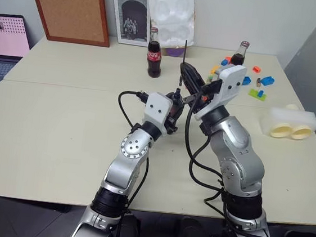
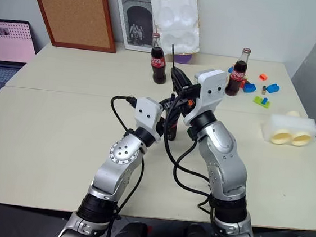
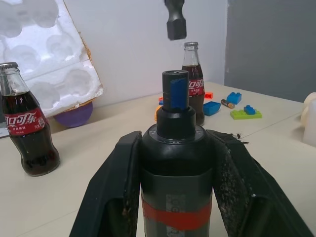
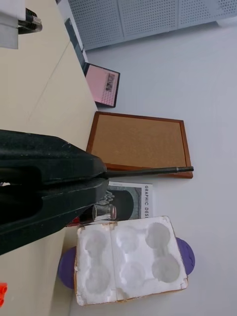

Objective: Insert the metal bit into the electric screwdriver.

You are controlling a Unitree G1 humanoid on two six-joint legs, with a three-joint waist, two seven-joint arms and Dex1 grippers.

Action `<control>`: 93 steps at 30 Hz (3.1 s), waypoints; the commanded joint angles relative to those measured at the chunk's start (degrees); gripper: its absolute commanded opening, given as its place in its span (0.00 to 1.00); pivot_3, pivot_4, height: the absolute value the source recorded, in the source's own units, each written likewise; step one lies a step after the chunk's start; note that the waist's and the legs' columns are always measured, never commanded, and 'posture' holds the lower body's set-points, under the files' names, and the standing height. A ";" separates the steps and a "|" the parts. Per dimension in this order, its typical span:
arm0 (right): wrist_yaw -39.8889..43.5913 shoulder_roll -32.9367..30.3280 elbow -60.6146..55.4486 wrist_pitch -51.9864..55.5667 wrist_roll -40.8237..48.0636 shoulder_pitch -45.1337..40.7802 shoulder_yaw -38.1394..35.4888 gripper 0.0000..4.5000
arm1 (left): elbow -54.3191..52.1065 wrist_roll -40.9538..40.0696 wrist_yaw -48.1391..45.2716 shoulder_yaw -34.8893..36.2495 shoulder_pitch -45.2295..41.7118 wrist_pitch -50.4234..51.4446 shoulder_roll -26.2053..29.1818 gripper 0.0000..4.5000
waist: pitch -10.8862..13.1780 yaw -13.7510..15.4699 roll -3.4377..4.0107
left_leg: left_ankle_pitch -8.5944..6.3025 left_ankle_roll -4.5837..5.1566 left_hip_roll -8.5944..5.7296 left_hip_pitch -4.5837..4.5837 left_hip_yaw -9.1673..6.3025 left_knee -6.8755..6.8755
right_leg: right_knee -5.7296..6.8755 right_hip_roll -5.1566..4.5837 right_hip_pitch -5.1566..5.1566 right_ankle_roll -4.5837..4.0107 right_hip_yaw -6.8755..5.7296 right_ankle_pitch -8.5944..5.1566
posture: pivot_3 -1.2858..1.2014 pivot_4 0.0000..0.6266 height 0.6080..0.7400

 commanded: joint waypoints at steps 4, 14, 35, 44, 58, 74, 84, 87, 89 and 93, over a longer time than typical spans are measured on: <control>-0.51 1.00 -1.35 -3.20 -0.84 0.50 0.49 0.00 | -2.10 0.78 0.55 -0.07 -1.02 -1.26 -0.38 0.37 | 0.00 0.00 0.00 | 0.00 0.00 0.00 0.00 0.00 0.00 | 0.00 0.00 0.00 0.00 0.00 0.00 | 0.52 0.24 1.00; -0.61 1.64 -0.35 -4.87 -1.28 1.29 0.60 0.00 | -1.86 0.52 0.73 0.38 -1.32 -0.84 -0.54 0.37 | 0.00 0.00 0.00 | 0.00 0.00 0.00 0.00 0.00 0.00 | -0.01 0.00 0.00 0.00 0.00 0.00 | 0.52 0.24 1.00; -2.83 3.95 2.05 -9.11 -4.74 2.88 2.53 0.00 | -2.65 0.57 1.06 0.37 -0.91 -0.44 -0.75 0.37 | 0.00 0.01 0.00 | 0.00 0.00 0.00 0.00 0.00 -0.01 | -0.02 0.00 0.00 0.00 0.00 0.00 | 0.52 0.24 1.00; -3.40 3.97 2.64 -9.85 -5.52 3.26 2.23 0.00 | -2.30 0.48 1.26 0.41 -1.00 -0.51 -0.79 0.37 | 0.00 0.00 0.00 | 0.00 0.00 0.00 0.00 -0.01 -0.01 | -0.02 0.00 0.00 0.00 -0.01 0.00 | 0.52 0.24 1.00; -3.58 4.68 2.45 -9.81 -5.02 3.41 2.19 0.00 | -2.25 0.36 1.02 0.13 -0.97 -0.33 -0.54 0.37 | 0.00 0.01 0.00 | 0.00 0.00 0.00 0.00 -0.01 -0.01 | -0.03 0.00 0.00 0.00 -0.01 0.00 | 0.52 0.24 1.00; -4.26 3.73 3.45 -9.03 -6.95 3.98 2.39 0.00 | -2.20 0.25 0.64 0.00 -0.92 -0.43 -0.41 0.37 | 0.00 0.01 0.00 | 0.00 0.00 0.00 0.00 -0.01 -0.01 | -0.03 0.00 0.00 0.00 -0.01 0.00 | 0.52 0.24 1.00; -3.86 2.70 0.07 -0.05 -6.17 4.73 2.86 0.00 | -2.30 0.29 0.63 -0.07 -1.01 -0.29 -0.45 0.37 | -0.01 0.01 0.01 | 0.00 0.00 0.00 0.01 -0.01 -0.01 | -0.02 0.00 0.01 0.00 -0.01 0.00 | 0.52 0.24 1.00; -3.66 2.21 -1.47 2.93 -5.55 3.99 2.17 0.00 | -2.36 0.32 0.64 -0.11 -1.01 -0.22 -0.45 0.37 | -0.01 0.01 0.02 | 0.00 0.00 0.00 0.01 -0.01 -0.01 | -0.02 0.00 0.01 0.00 -0.01 0.00 | 0.52 0.24 1.00; -3.38 1.59 -2.28 4.98 -5.23 3.50 1.84 0.00 | -2.38 0.32 0.64 -0.13 -1.02 -0.19 -0.46 0.37 | -0.01 0.01 0.02 | 0.00 0.00 0.00 0.01 -0.02 -0.01 | -0.02 0.00 0.02 0.00 -0.01 -0.01 | 0.52 0.24 1.00; -3.41 0.68 -4.94 10.85 -3.02 2.07 0.34 0.00 | -2.43 0.33 0.66 -0.07 -1.18 -0.13 -0.44 0.37 | -0.01 0.01 0.02 | 0.00 0.00 0.00 0.01 -0.02 -0.01 | -0.02 0.00 0.02 0.00 -0.01 -0.01 | 0.52 0.24 1.00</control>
